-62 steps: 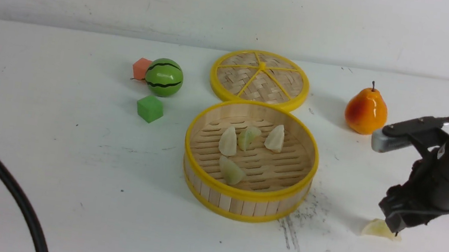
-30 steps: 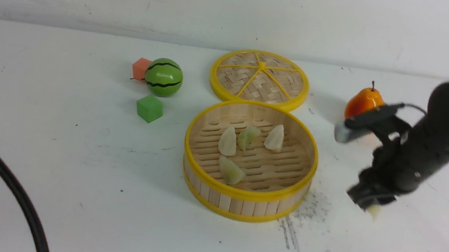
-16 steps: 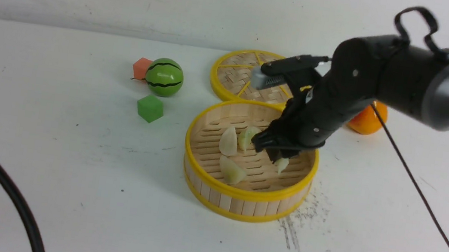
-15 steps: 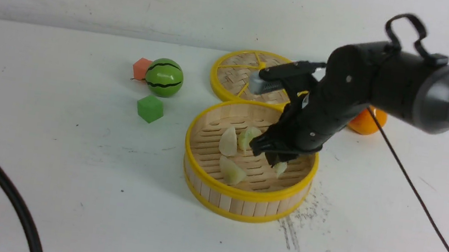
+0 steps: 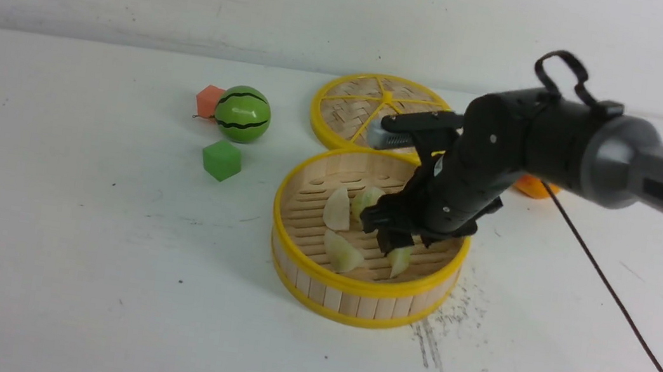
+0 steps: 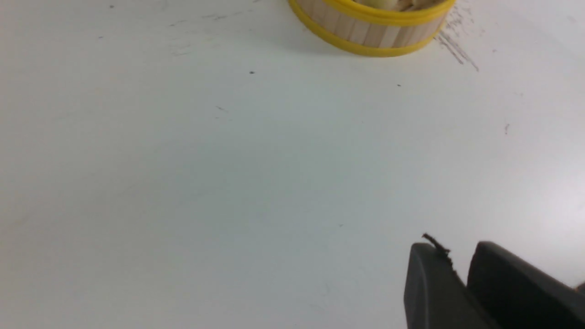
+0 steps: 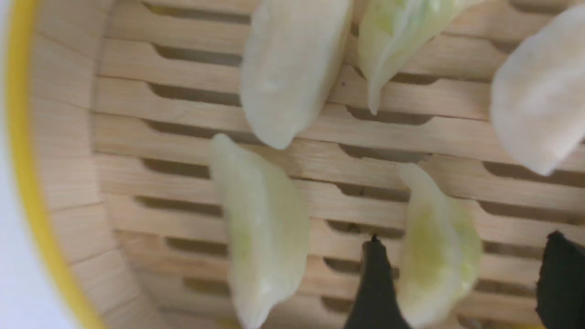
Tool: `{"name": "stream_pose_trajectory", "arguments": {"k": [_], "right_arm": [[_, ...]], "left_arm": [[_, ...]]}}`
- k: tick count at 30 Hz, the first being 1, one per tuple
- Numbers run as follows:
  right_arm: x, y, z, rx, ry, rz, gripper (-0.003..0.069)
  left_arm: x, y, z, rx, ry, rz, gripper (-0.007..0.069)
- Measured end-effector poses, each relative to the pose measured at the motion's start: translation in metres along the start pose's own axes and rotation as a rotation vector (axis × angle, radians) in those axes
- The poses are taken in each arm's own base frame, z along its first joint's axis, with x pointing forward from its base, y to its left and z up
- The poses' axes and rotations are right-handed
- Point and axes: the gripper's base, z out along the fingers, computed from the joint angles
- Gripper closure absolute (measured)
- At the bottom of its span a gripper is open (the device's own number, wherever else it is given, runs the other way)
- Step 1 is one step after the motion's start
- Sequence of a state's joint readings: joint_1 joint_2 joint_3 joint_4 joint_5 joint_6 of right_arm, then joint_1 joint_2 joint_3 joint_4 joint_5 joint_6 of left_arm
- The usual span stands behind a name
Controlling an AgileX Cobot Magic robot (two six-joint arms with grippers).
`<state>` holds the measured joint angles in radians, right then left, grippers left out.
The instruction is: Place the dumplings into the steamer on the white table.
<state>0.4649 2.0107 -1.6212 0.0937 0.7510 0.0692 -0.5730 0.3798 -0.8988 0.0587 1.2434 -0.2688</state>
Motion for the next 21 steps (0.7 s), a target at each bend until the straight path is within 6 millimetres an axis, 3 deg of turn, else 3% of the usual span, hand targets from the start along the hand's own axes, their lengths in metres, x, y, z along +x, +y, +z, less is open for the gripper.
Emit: {"name": "stream_pose_trajectory", "arguments": {"k": [2,5,8,9,10,15,16,17,18,20,21], "right_arm": [[-0.006,0.003,-0.028,-0.008,-0.047,-0.004,0.0207],[-0.012,0.008,-0.09,-0.024,-0.161,-0.014,0.0265],[-0.009,0.009,-0.123,-0.033,-0.222,-0.02,0.0321],[-0.002,0.011,-0.149,-0.039,-0.267,-0.025,0.039],[0.004,0.011,-0.162,-0.043,-0.293,-0.027,0.0423],[0.051,0.018,-0.21,-0.079,-0.445,-0.072,0.0617],[0.052,0.019,-0.21,-0.081,-0.445,-0.074,0.0623],[0.072,0.024,-0.224,-0.103,-0.517,-0.113,0.0668],[0.074,0.023,-0.226,-0.103,-0.525,-0.114,0.0668],[0.104,0.027,-0.246,-0.143,-0.64,-0.149,0.068],[0.112,0.027,-0.251,-0.152,-0.671,-0.155,0.068]], "left_arm": [[0.012,0.006,0.0,-0.026,-0.015,-0.021,0.0502],[0.037,0.016,0.003,-0.059,-0.039,-0.061,0.0501],[0.053,0.02,0.006,-0.056,-0.063,-0.083,0.0501],[0.063,0.022,0.008,-0.041,-0.104,-0.101,0.0501],[0.068,0.023,0.01,-0.032,-0.129,-0.11,0.0501],[0.078,0.025,0.019,0.016,-0.257,-0.146,0.051],[0.078,0.025,0.019,0.017,-0.259,-0.148,0.0512],[0.078,0.024,0.023,0.023,-0.268,-0.151,0.0544],[0.078,0.024,0.023,0.023,-0.27,-0.15,0.0549],[0.077,0.024,0.027,0.031,-0.294,-0.144,0.0635],[0.076,0.024,0.027,0.029,-0.306,-0.138,0.0638]]}}
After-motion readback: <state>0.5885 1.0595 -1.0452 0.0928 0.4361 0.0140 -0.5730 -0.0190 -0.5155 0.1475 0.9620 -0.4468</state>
